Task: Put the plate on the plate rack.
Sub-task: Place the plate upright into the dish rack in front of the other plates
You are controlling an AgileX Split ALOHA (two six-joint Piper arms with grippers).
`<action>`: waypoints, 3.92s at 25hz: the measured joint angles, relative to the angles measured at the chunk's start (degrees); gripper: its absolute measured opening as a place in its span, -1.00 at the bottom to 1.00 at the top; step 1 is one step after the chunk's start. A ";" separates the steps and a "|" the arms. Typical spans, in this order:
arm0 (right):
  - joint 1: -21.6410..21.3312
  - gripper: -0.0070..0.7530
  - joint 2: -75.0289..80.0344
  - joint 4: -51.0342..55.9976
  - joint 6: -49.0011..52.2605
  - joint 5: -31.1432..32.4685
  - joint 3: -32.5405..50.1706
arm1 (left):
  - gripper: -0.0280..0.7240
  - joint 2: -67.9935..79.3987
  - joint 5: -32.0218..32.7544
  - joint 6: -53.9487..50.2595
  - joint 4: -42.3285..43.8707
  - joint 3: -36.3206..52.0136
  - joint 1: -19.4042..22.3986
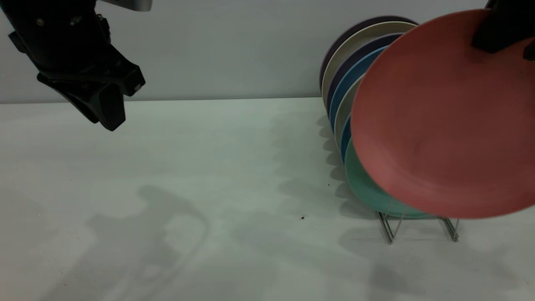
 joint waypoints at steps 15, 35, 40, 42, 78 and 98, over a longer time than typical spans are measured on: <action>9.53 -0.85 -1.30 -21.92 10.96 -0.45 0.00 | -0.29 0.00 -0.06 0.12 -0.05 0.00 0.00; 9.53 -0.85 3.68 -31.40 14.73 -5.20 4.34 | -0.29 0.00 -0.01 0.12 -0.24 0.00 0.00; 9.53 -0.85 3.81 -36.69 21.43 -7.39 4.93 | -0.29 0.00 -0.04 0.13 -0.24 0.00 0.00; 9.53 -0.85 3.81 -37.15 22.93 -7.50 4.98 | -0.29 0.00 -0.04 0.13 -0.24 0.00 0.00; 9.53 -0.81 7.29 -35.87 32.31 -10.64 10.37 | -0.29 0.00 0.01 0.08 -0.56 0.00 0.00; 9.53 -0.23 7.44 -35.42 36.53 -11.64 10.37 | -0.29 -0.12 -0.05 0.08 -0.56 0.00 0.00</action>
